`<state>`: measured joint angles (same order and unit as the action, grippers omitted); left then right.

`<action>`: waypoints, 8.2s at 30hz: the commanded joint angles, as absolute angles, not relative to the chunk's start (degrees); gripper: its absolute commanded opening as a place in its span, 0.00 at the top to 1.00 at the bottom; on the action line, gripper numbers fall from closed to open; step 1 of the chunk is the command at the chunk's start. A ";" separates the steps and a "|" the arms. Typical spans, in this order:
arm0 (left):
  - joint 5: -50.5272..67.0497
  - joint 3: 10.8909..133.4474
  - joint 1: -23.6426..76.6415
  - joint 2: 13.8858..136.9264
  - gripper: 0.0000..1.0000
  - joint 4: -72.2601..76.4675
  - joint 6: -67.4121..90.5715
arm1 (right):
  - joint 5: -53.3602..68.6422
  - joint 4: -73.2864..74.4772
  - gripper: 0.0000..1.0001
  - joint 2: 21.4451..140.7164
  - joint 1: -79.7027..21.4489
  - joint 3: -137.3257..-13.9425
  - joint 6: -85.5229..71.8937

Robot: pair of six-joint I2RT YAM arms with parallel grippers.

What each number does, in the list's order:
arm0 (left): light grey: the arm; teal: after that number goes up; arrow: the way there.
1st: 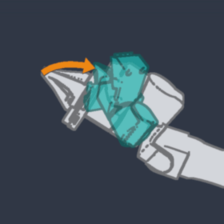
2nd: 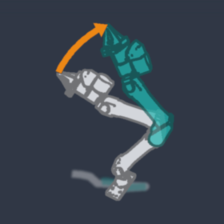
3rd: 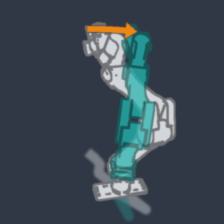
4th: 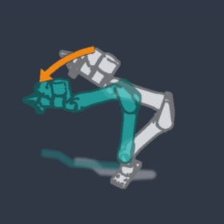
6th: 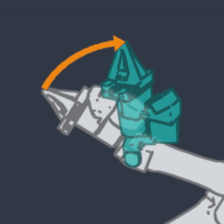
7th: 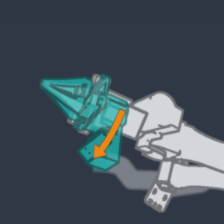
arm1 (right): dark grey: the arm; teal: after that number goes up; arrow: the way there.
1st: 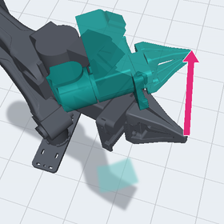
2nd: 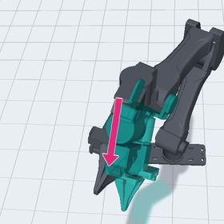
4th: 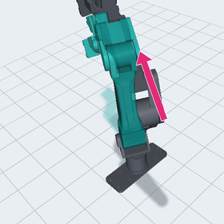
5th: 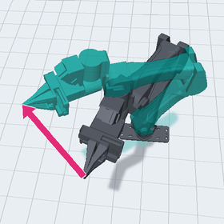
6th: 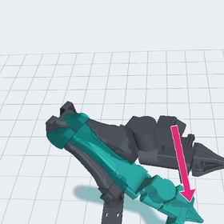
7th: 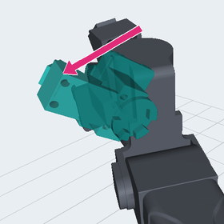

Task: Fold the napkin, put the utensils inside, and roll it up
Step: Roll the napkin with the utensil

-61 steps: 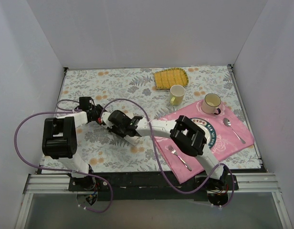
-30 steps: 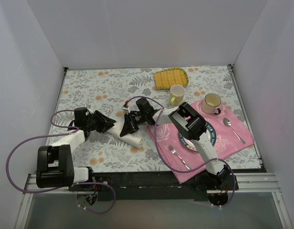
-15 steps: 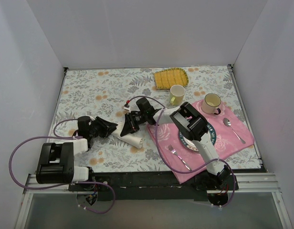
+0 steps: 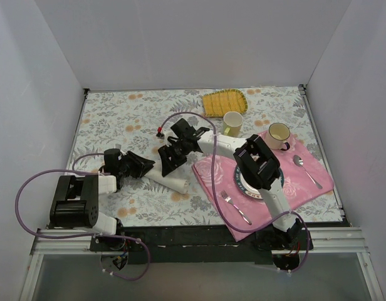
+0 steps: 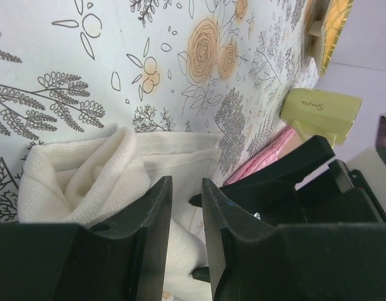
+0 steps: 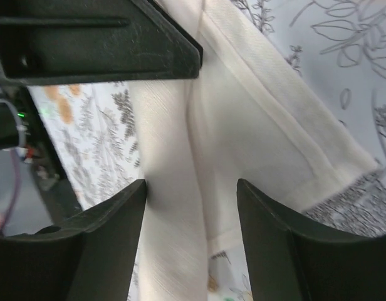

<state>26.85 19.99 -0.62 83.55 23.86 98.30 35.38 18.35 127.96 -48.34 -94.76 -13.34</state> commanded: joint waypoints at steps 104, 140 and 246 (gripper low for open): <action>28.03 40.87 3.69 93.95 0.64 -4.31 83.32 | 4.57 16.00 0.23 111.53 -60.99 -85.43 19.77; 18.20 55.99 0.88 88.95 0.56 -16.61 77.52 | 11.58 19.32 0.82 125.06 -62.49 -87.88 10.30; 29.44 38.94 3.07 76.90 0.51 -6.95 84.81 | 52.82 8.62 0.70 133.50 -44.74 -84.29 -20.12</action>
<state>24.75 42.39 2.61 78.74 -11.49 82.02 49.43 10.46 129.51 -44.62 -86.96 -16.38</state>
